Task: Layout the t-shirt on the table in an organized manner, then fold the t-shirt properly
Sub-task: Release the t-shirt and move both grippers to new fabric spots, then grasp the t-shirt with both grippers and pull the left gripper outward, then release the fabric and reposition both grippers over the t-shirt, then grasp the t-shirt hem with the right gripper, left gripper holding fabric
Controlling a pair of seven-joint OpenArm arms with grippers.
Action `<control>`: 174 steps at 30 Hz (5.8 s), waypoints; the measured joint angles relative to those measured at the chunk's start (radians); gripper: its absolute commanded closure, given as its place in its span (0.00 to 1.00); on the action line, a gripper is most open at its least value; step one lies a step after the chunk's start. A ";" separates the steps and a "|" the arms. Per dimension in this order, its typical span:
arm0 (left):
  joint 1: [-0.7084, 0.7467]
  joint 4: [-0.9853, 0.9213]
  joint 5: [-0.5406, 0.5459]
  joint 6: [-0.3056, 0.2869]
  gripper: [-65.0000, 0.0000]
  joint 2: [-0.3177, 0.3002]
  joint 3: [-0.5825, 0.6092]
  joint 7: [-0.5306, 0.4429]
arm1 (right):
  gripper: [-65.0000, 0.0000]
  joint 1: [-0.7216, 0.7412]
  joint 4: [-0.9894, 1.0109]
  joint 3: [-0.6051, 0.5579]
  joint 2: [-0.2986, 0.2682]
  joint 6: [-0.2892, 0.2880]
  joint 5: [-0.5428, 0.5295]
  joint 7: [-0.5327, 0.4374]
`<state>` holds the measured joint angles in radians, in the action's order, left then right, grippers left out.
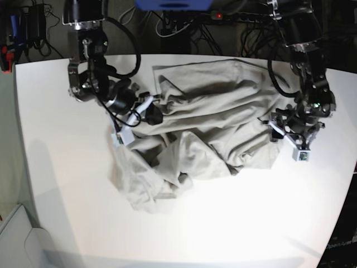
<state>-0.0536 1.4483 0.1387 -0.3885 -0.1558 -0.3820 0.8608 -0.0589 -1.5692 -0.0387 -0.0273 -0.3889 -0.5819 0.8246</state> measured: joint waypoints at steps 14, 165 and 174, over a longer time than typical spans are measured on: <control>-0.011 -0.081 0.002 0.001 0.54 0.008 0.065 -0.074 | 1.00 0.000 0.004 0.000 0.000 0.000 0.000 -0.002; 0.166 0.077 0.037 0.236 0.94 0.015 -0.211 0.156 | 0.42 0.630 0.730 -0.344 -0.145 0.004 0.005 -0.224; 0.164 0.077 0.037 0.235 0.94 0.015 -0.211 0.159 | 0.48 0.624 0.727 -0.346 -0.134 0.003 -0.002 -0.247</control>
<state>0.1104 1.5257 0.1761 -0.1532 -0.1410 -0.5930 1.0195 0.5652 -0.8421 -0.3847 -0.1608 -0.3855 -0.5842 0.5774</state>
